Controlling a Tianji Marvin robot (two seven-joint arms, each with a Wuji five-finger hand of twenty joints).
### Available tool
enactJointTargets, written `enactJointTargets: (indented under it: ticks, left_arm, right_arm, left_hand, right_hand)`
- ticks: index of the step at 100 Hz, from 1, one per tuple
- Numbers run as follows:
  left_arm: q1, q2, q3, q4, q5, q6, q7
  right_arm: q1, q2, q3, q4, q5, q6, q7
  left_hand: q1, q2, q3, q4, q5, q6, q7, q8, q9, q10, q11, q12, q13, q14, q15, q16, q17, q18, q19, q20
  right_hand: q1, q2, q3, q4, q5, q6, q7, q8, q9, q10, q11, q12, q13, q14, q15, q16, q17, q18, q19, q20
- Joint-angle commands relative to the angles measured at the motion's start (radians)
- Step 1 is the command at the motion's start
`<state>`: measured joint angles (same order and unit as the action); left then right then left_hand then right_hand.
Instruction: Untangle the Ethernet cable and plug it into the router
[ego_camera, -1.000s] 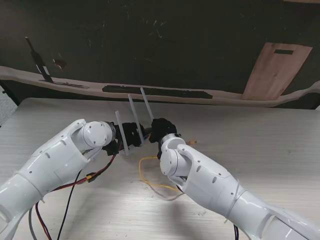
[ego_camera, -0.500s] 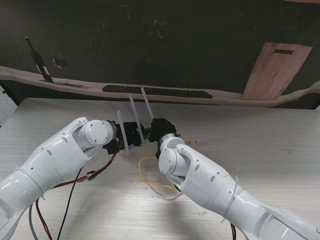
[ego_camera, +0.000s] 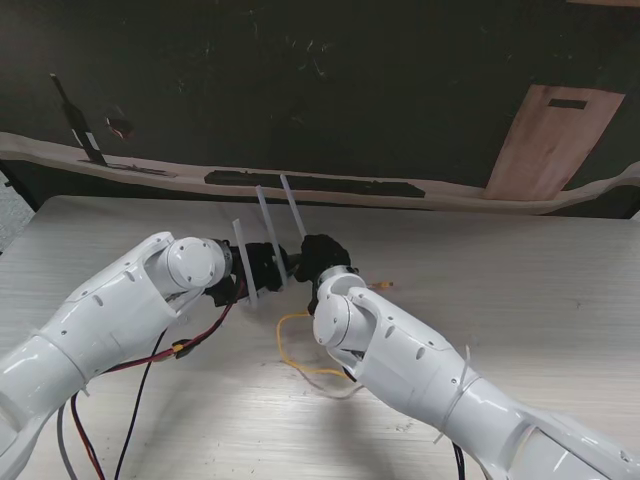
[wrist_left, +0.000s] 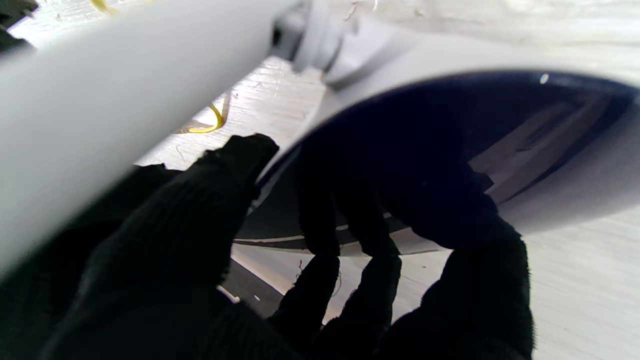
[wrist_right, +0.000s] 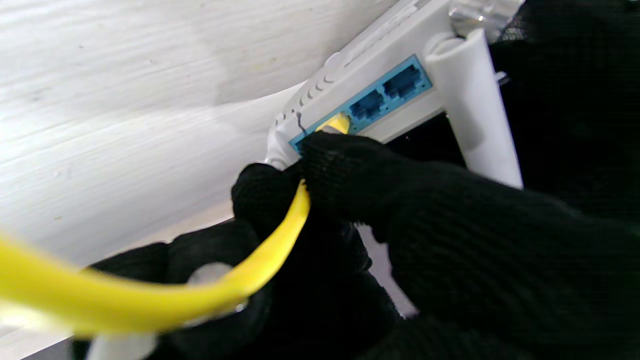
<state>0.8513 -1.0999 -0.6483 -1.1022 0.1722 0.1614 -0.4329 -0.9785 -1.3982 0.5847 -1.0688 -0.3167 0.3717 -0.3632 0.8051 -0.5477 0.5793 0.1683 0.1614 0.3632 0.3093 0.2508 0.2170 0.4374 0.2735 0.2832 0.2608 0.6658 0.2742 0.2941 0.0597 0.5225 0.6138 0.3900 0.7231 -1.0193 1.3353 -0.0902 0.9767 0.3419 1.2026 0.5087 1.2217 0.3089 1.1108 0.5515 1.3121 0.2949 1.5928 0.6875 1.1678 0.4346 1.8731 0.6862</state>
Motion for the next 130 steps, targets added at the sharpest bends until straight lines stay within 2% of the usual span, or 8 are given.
enactJointTargets:
  ticks: [1,40,67,94,109,121,127,130]
  left_arm:
    - [0.079,-0.027,0.056,0.046,-0.027,-0.002,-0.083]
    - [0.067,-0.034,0.074,0.057,-0.048,-0.032,-0.092]
    - [0.053,-0.046,0.096,0.083,-0.079,-0.061,-0.100]
    - [0.044,-0.043,0.111,0.081,-0.084,-0.078,-0.116]
    - [0.061,-0.036,0.084,0.062,-0.060,-0.053,-0.098]
    - [0.069,-0.027,0.069,0.047,-0.026,-0.026,-0.087]
    - [0.075,-0.024,0.055,0.039,-0.013,-0.014,-0.081]
    - [0.079,-0.022,0.049,0.036,-0.007,-0.008,-0.078]
  right_arm:
    - [-0.008,-0.032,-0.018,0.004,0.011,-0.015,0.028]
    - [0.002,-0.058,-0.029,0.043,0.041,-0.028,0.016]
    - [0.007,-0.079,-0.039,0.080,0.064,-0.059,0.000]
    - [0.012,-0.086,-0.046,0.105,0.060,-0.085,-0.014]
    - [0.005,-0.066,-0.038,0.091,0.028,-0.095,-0.019]
    - [-0.003,-0.041,-0.028,0.060,-0.006,-0.076,-0.010]
    - [-0.008,-0.028,-0.025,0.047,-0.029,-0.073,-0.006]
    - [-0.011,-0.022,-0.022,0.039,-0.037,-0.071,-0.005]
  left_hand:
    - [0.257,0.166,0.252,0.040,0.129,-0.094,0.164,0.055,0.154,-0.143,0.195,0.070,0.245,-0.321,0.307,0.101,0.234,-0.292,0.315,0.066]
    - [0.260,0.154,0.289,0.022,0.134,-0.088,0.172,0.059,0.170,-0.139,0.207,0.078,0.278,-0.334,0.313,0.102,0.274,-0.305,0.316,0.057]
    - [0.268,0.131,0.318,-0.012,0.138,-0.090,0.180,0.064,0.178,-0.138,0.212,0.081,0.300,-0.346,0.316,0.102,0.299,-0.302,0.317,0.017]
    - [0.264,0.138,0.319,-0.034,0.135,-0.093,0.182,0.066,0.177,-0.140,0.210,0.081,0.302,-0.347,0.315,0.103,0.299,-0.304,0.326,-0.007]
    - [0.261,0.146,0.311,-0.030,0.135,-0.088,0.180,0.064,0.176,-0.139,0.209,0.080,0.297,-0.342,0.315,0.105,0.292,-0.303,0.332,-0.005]
    - [0.258,0.154,0.301,-0.023,0.135,-0.089,0.178,0.063,0.174,-0.139,0.208,0.080,0.292,-0.340,0.314,0.104,0.287,-0.304,0.334,0.001]
    - [0.258,0.156,0.298,-0.019,0.136,-0.089,0.176,0.063,0.174,-0.138,0.208,0.080,0.292,-0.338,0.314,0.104,0.286,-0.303,0.335,0.005]
    - [0.257,0.157,0.296,-0.017,0.137,-0.090,0.175,0.062,0.173,-0.139,0.208,0.079,0.291,-0.337,0.314,0.104,0.285,-0.304,0.335,0.006]
  right_hand:
    - [0.116,0.102,0.082,0.024,0.005,-0.061,0.012,-0.018,0.115,0.218,0.112,0.021,-0.004,-0.197,0.080,0.028,0.025,-0.263,0.211,-0.001]
    - [0.123,0.105,0.074,0.018,0.003,-0.047,0.000,-0.010,0.112,0.222,0.107,0.026,-0.004,-0.197,0.072,0.026,0.024,-0.259,0.203,-0.001]
    - [0.123,0.114,0.064,0.011,0.002,-0.048,-0.007,-0.002,0.109,0.220,0.107,0.033,-0.004,-0.208,0.059,0.021,0.022,-0.251,0.192,0.001]
    - [0.109,0.122,0.053,0.003,-0.010,-0.067,-0.012,0.003,0.100,0.204,0.101,0.037,-0.004,-0.211,0.047,0.017,0.018,-0.241,0.173,0.004]
    - [0.076,0.128,0.050,-0.015,-0.025,-0.062,-0.012,-0.087,0.099,0.195,0.042,0.005,-0.007,-0.119,-0.016,-0.009,0.007,-0.142,0.101,0.009]
    - [0.024,0.108,0.019,-0.050,-0.128,-0.064,-0.050,-0.221,-0.005,0.195,-0.005,-0.097,-0.012,-0.019,-0.151,-0.091,-0.019,0.019,-0.045,-0.044]
    - [-0.034,0.092,-0.037,-0.096,-0.208,-0.082,-0.065,-0.280,-0.077,0.186,-0.022,-0.090,-0.017,0.029,-0.229,-0.153,-0.040,0.104,-0.125,-0.103]
    - [-0.075,0.114,-0.061,-0.101,-0.234,-0.091,-0.099,-0.296,-0.112,0.184,-0.038,-0.092,-0.020,0.052,-0.275,-0.183,-0.052,0.147,-0.167,-0.134]
